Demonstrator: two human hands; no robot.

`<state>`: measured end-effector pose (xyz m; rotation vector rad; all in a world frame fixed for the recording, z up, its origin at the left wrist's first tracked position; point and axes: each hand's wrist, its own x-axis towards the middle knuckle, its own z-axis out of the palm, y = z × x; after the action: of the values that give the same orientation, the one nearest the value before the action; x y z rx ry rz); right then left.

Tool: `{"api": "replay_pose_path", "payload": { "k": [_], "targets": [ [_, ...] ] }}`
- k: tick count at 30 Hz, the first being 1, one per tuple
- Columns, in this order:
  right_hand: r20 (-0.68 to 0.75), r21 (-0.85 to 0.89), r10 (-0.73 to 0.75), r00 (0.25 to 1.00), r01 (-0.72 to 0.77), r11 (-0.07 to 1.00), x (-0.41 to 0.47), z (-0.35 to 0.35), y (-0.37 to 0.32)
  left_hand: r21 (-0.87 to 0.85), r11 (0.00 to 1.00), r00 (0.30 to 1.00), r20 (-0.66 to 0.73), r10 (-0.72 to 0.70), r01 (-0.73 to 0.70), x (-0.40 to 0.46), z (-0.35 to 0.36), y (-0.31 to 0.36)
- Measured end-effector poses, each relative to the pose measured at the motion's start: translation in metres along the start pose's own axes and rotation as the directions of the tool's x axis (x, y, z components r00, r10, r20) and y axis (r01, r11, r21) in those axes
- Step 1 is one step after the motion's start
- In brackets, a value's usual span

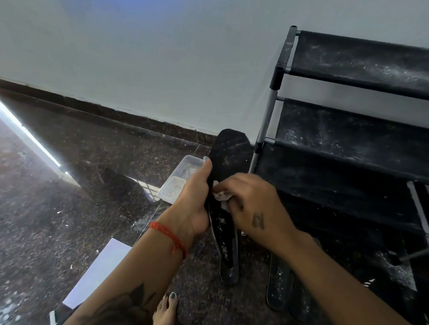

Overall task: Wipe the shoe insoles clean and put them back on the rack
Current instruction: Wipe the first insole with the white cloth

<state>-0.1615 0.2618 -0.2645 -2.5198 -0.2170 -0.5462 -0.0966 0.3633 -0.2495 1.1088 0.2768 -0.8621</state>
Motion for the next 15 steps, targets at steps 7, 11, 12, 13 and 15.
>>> {"api": "replay_pose_path", "payload": {
  "k": [7,11,12,13,15],
  "targets": [
    [-0.291,0.037,0.224,0.930,-0.223,0.974,0.006,-0.022,0.026,0.037,0.998,0.998,0.038,-0.058,0.057,0.001,-0.001,0.000],
    [-0.056,0.311,0.186,0.981,-0.160,0.937,0.005,-0.014,-0.003,-0.004,0.998,0.998,0.003,-0.058,0.058,0.004,-0.004,0.000],
    [0.018,0.296,0.135,0.991,-0.134,0.946,0.004,-0.009,-0.007,-0.005,0.998,0.998,-0.016,-0.064,0.064,0.004,-0.004,0.000],
    [0.060,0.259,0.092,0.994,-0.105,0.960,0.003,-0.006,-0.008,0.002,0.998,0.997,-0.029,-0.067,0.067,0.004,-0.005,0.000],
    [0.072,0.143,0.047,0.996,-0.057,0.988,0.003,-0.003,-0.002,0.022,0.997,0.997,-0.028,-0.071,0.072,0.004,-0.005,-0.001]
  ]
}}
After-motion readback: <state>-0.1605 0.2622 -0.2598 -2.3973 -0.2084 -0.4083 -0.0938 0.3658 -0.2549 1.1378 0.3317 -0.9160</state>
